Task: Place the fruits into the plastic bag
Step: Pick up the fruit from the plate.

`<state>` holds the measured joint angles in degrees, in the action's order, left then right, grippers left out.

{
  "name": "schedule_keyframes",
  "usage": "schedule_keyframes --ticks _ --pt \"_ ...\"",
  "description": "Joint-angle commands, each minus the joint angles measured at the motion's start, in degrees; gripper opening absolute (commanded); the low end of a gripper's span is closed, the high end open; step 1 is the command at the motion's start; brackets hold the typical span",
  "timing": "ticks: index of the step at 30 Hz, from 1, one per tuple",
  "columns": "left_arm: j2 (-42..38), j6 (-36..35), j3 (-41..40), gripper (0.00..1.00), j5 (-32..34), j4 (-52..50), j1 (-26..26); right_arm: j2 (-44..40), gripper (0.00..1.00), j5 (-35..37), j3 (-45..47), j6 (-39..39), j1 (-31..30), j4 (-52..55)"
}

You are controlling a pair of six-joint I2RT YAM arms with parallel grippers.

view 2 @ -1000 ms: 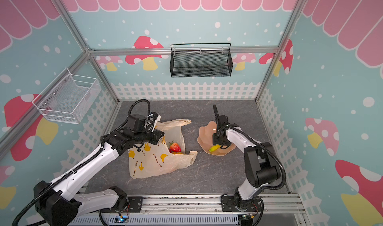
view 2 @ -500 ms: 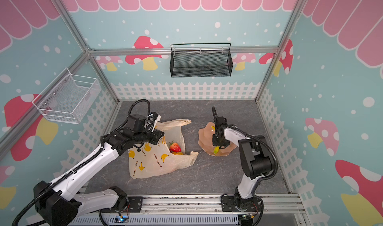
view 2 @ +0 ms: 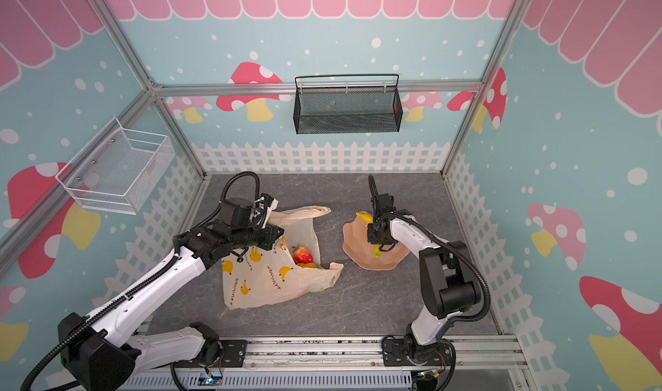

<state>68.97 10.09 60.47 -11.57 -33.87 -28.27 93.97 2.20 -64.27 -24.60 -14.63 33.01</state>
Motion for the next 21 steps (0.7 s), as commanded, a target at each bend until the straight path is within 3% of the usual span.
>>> schedule_keyframes --ticks 1,11,21 --pt "-0.8 0.3 0.5 0.0 0.0 -0.3 -0.2 -3.5 0.3 1.1 -3.6 1.0 0.2 2.0" --pt "-0.5 0.2 0.6 0.0 -0.1 0.0 -0.3 -8.4 0.27 -0.2 -5.8 5.0 0.2 2.6" --pt "0.0 0.6 -0.3 0.0 -0.5 1.4 -0.3 -13.1 0.22 -6.0 -3.3 14.1 -1.4 -0.3"
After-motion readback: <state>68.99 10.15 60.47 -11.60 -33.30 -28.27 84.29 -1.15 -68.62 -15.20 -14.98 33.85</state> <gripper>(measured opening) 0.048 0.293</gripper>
